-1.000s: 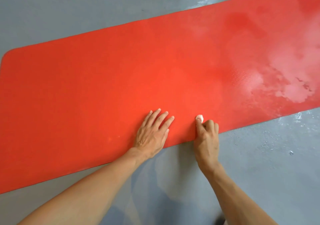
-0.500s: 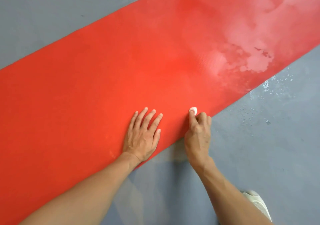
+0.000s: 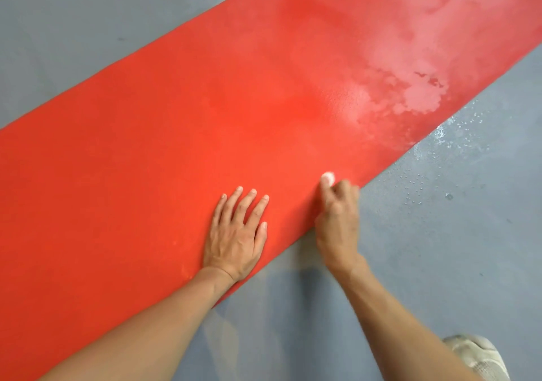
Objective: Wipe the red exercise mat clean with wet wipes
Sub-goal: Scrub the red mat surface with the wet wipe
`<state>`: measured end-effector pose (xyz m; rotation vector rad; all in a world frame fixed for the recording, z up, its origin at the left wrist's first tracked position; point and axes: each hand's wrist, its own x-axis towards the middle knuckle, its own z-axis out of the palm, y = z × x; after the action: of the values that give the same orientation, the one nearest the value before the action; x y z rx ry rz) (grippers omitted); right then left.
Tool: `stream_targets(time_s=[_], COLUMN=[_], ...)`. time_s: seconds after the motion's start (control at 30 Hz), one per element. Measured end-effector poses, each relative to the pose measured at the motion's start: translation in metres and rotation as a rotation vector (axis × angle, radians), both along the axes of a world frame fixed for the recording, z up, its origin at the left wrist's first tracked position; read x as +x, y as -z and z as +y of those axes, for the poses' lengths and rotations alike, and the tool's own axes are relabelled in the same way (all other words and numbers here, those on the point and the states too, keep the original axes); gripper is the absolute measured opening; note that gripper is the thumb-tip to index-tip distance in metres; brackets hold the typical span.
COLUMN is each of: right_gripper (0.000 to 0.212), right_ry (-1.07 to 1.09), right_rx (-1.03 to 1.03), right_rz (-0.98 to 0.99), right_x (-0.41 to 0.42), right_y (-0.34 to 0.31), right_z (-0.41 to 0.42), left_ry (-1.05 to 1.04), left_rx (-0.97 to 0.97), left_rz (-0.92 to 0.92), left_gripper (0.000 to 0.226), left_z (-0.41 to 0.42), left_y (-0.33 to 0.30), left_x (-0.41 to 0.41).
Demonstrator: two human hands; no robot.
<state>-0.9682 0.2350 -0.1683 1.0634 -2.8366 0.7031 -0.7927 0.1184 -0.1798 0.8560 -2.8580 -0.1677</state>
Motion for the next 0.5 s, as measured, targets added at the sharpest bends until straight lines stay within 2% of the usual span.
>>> stream_targets(time_s=[0.1,0.17,0.2,0.27,0.37,0.43,0.5], right_gripper=[0.049,0.046,0.047,0.051,0.042,0.048,0.053], right_ry=[-0.376,-0.482,-0.441,-0.214,0.053,0.04,-0.131], right_rx=[0.003,0.002,0.0,-0.003,-0.068,-0.109,-0.117], right_rz=[0.055,0.079,0.076,0.04,-0.029,-0.04,-0.067], right_x=[0.056,0.037,0.018,-0.024,-0.054,-0.032,0.009], right_y=[0.001,0.003,0.004,0.005,0.008,0.008,0.007], right_z=[0.011,0.012,0.007,-0.01,-0.037,-0.047,-0.046], left_ry=[0.008,0.001,0.0,0.004,-0.033,-0.104,-0.162], left_rx=[-0.002,-0.002,-0.003,-0.009,-0.017,-0.034,-0.04], left_rz=[0.004,0.004,0.007,0.019,0.054,0.055,0.035], left_gripper=[0.054,0.054,0.053,0.052,0.052,0.054,0.057], left_z=[0.0,0.0,0.0,-0.001,-0.008,-0.015,-0.02], left_y=[0.001,0.001,0.001,0.0,-0.003,-0.003,-0.001], left_x=[0.0,0.0,0.001,0.0,-0.003,-0.006,-0.008])
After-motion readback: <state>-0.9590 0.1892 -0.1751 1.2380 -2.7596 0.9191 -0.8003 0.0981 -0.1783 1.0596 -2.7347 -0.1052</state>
